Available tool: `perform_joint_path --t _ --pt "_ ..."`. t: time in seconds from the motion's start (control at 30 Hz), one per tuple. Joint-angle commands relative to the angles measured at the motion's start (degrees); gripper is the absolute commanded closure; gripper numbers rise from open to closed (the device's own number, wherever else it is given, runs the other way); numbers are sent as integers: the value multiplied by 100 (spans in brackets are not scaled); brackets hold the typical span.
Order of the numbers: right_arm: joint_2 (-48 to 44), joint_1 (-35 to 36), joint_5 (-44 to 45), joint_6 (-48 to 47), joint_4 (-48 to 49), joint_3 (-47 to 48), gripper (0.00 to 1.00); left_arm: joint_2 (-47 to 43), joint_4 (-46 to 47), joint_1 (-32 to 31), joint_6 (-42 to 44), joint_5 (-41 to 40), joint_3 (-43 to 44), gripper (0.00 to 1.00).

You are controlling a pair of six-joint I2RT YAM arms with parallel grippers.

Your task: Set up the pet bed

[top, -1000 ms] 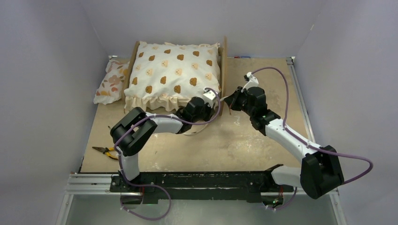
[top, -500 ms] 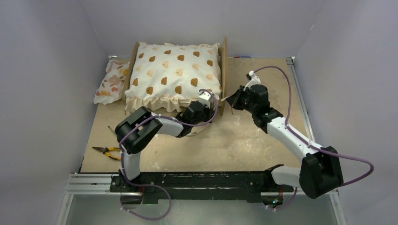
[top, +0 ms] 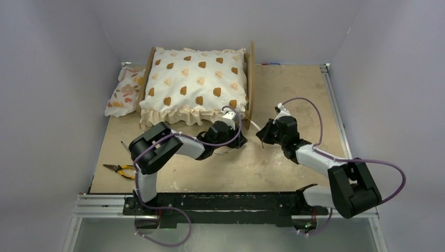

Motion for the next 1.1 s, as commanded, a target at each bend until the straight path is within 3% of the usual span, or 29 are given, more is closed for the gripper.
perform_joint_path --t 0.0,0.13,0.3,0.43,0.5,0.8,0.93,1.07 --pt "54 37 5 -26 346 -230 85 -632 230 -29 -537 406 -398 60" --pt "-465 324 779 -99 -154 -249 59 -1632 -367 -27 -461 357 -827 57" --pt "-1537 1252 2210 54 -564 -197 43 -3244 -2209 230 -39 -130 -1010 55" --pt "-1779 1834 2317 28 -266 43 42 -4325 -3462 1005 127 -99 -1091 54" --pt "-1560 2102 2283 -17 -19 239 44 -4800 -4016 1145 158 -746 -1159 54" --pt "799 2745 1834 -252 1268 1314 58 -5766 -3722 1142 234 -2265 -1988 54" --pt "1792 2758 1945 -140 1234 1592 62 -5971 -3741 1146 286 -2672 -2259 54" --pt "2188 2733 2342 188 796 1496 61 -6296 -3681 1144 286 -2886 -2426 54"
